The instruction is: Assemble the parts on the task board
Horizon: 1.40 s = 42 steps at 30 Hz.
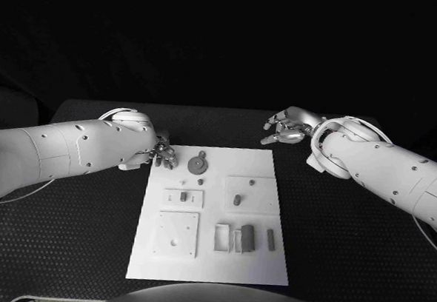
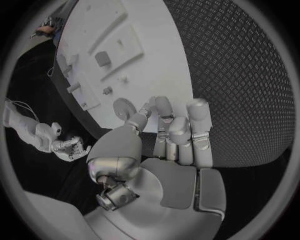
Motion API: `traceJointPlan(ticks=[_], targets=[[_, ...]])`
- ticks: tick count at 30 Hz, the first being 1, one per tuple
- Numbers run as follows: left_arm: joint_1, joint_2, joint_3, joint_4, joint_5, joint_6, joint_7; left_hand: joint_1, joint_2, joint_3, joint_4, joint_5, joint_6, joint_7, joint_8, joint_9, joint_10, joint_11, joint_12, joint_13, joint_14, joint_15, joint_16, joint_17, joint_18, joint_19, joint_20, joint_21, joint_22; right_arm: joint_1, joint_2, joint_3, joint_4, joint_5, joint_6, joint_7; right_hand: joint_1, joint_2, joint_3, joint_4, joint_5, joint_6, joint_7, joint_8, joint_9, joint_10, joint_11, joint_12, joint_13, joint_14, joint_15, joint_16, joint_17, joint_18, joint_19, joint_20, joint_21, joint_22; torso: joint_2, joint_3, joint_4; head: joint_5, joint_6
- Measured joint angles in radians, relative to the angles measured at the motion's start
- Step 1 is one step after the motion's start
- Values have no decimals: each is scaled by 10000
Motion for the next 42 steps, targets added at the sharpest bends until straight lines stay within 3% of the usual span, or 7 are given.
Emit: traceJointPlan(ticks=[5, 14, 24, 29, 36, 42], targets=[[-2, -73, 1, 40, 69, 1, -1, 167, -115, 610, -42, 28, 70, -16, 168, 60, 17, 17, -41, 24, 32, -1, 40, 11, -55, 55, 7, 64, -1, 0, -4, 0, 0, -2, 10, -5, 0, 0, 0, 0, 0, -1, -1, 0, 0, 0, 0, 0, 0, 0, 0, 0, 0, 0, 0, 0, 0, 0, 0, 0, 0, 0, 0], [-2, -294, 8, 272, 215, -98, -92, 211, -159, 800, -7, 28, 111, -51, 264, 113, 56, -18, -41, 51, 36, 3, 40, 22, -90, 71, -4, 72, -1, 0, -20, 0, 1, -5, 15, -8, 0, 0, -29, 29, 0, -3, -2, 0, 1, -38, 38, 0, -8, -2, 3, 0, 1, 0, -15, 14, 0, 0, 0, 6, 3, 21, 0], [83, -1344, 47, 1845, 873, -436, -581, 212, -160, 834, 22, 26, 147, -87, 343, 134, 108, -71, -40, 73, 52, 19, 78, 21, -121, 85, 10, 117, -1, 0, -97, 0, 5, -8, 19, -20, 0, 0, -28, 28, 0, -43, 3, 0, 1, -38, 38, 0, -7, 18, -18, 0, 1, 0, -16, 15, 0, 0, -12, 25, 2, 14, 0], [69, -1767, -8, 2742, 1177, -634, -774, 212, -160, 864, 50, 19, 151, -84, 348, 140, 107, -72, -40, 73, 52, 20, 78, 30, -122, 85, 10, 117, -2, 0, -100, 0, 12, -9, 22, -26, 0, 0, -28, 29, 0, -48, 5, 0, 1, -38, 38, 0, -7, 17, -17, 0, 1, 0, -16, 16, 0, 0, -6, 24, 4, 50, 0], [-4, -2330, -63, 3554, 1410, -898, -929, 212, -160, 903, 79, -3, 217, -86, 410, 141, 127, -95, -40, 83, 54, 22, 78, 29, -124, 86, 11, 117, 6, 0, -131, 0, 4, -11, 37, -31, 0, 0, -28, 28, 0, -47, 15, 0, 2, -38, 38, 0, -14, 17, -17, 0, 1, 0, -17, 16, 0, 0, 1, 6, 6, 138, 0], [-74, -2529, -123, 4009, 1479, -1038, -1016, 212, -160, 916, 80, 32, 233, -101, 458, 141, 172, -76, -40, 82, 32, -1, 78, 29, -127, 86, 12, 117, 6, 0, -140, 0, -5, -18, 64, -37, 0, 0, -28, 28, 0, -46, 16, 40, 2, -37, 38, 0, -17, 16, -16, 0, 2, 1, -17, 16, 0, 1, 4, -4, 18, 148, 0]])
